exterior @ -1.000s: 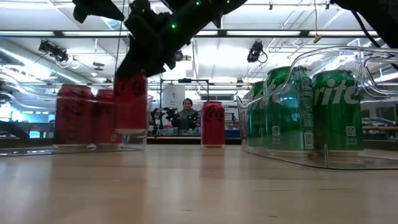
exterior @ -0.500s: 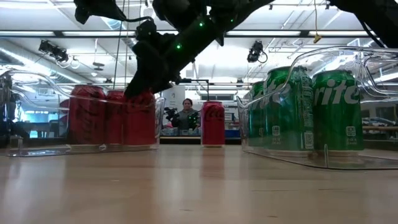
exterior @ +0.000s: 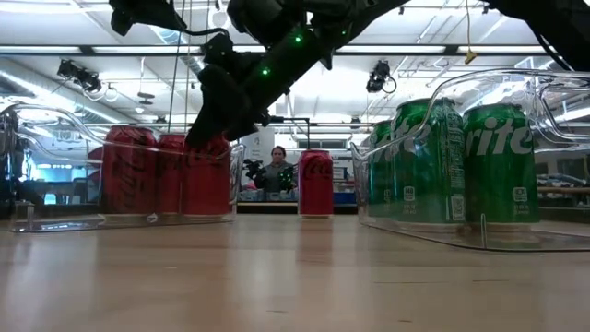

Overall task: Sort soda cans
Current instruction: Put the bottom red soda can into the bottom left transparent bin, then put the red soda can into the bottom left transparent bin

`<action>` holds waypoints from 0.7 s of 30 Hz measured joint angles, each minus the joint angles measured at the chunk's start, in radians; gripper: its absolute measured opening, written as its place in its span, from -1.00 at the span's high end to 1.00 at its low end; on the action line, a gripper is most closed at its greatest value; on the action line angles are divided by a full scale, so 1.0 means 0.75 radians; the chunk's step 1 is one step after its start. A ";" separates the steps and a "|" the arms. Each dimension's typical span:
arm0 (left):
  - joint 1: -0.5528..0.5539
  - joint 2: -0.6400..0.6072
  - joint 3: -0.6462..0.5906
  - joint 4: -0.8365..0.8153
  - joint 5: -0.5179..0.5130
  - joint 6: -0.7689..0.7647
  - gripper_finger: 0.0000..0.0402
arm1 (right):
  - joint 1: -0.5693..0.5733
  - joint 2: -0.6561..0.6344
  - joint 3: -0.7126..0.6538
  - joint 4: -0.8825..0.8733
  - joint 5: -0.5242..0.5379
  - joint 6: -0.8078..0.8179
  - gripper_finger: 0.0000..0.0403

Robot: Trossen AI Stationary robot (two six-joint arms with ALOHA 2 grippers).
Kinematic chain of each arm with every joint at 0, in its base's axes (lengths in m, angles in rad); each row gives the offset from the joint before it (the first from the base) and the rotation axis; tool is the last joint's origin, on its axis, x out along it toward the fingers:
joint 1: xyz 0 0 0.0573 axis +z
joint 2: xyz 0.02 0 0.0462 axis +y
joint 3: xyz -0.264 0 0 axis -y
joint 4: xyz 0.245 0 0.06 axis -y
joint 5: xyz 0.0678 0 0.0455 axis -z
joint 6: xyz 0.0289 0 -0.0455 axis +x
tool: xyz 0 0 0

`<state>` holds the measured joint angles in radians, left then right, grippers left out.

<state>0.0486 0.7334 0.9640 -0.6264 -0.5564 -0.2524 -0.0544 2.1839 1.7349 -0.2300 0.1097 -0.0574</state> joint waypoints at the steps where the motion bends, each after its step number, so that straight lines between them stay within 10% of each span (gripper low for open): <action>1: 0.000 0.000 0.000 -0.001 0.000 0.011 1.00 | 0.004 -0.004 0.000 0.002 0.000 0.000 -0.82; 21: 0.000 0.000 0.000 -0.082 0.057 -0.027 1.00 | -0.135 -0.587 -0.181 -0.553 0.191 -0.136 -0.78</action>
<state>0.0486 0.7331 0.9641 -0.6876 -0.5133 -0.2725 -0.1553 1.7438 1.5989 -0.6449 0.2532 -0.1594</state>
